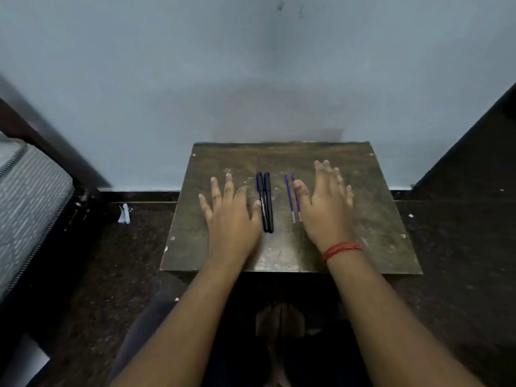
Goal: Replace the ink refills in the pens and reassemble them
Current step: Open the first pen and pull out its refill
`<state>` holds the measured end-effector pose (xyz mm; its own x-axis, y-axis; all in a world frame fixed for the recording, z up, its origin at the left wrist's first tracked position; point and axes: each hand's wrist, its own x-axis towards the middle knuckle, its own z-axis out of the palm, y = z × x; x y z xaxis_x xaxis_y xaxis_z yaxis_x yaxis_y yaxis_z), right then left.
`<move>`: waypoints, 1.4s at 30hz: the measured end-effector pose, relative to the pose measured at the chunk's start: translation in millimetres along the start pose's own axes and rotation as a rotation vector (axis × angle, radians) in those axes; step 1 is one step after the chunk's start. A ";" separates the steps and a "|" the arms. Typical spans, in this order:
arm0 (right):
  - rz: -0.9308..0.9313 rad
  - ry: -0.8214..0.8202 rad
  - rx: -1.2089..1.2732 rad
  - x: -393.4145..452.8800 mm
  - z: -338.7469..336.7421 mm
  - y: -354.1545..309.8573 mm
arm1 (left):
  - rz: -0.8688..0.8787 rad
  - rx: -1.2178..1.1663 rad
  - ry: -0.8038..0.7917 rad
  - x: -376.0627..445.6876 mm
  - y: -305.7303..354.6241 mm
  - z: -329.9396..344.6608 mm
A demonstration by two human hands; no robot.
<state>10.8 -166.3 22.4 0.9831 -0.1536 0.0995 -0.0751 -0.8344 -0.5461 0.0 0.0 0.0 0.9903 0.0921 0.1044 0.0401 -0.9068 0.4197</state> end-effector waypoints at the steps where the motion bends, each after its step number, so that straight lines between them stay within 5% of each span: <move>1: 0.008 0.025 0.045 4.9 3.7 1.0 | -0.001 -0.022 0.038 3.7 -1.2 4.1; 7: -0.089 0.157 0.126 33.4 9.6 -11.0 | 0.059 -0.008 0.178 28.0 3.3 13.0; 28: -0.081 0.074 0.176 21.9 12.3 -0.5 | -0.059 0.083 0.083 29.2 -2.0 13.4; 33: -0.071 0.124 0.301 24.5 12.1 0.7 | 0.015 -0.277 0.190 26.5 6.0 1.8; 38: 0.133 -0.035 0.814 28.0 8.0 -1.5 | 0.087 -0.545 -0.043 9.7 24.3 0.9; 42: 0.184 -0.121 0.998 27.9 7.9 0.2 | 0.113 -0.662 -0.161 4.1 32.3 2.4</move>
<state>39.5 -166.5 18.5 0.9848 -0.1342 -0.1105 -0.1078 0.0273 -0.9938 5.6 -29.9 11.8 0.9931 -0.0967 0.0659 -0.1033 -0.4605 0.8816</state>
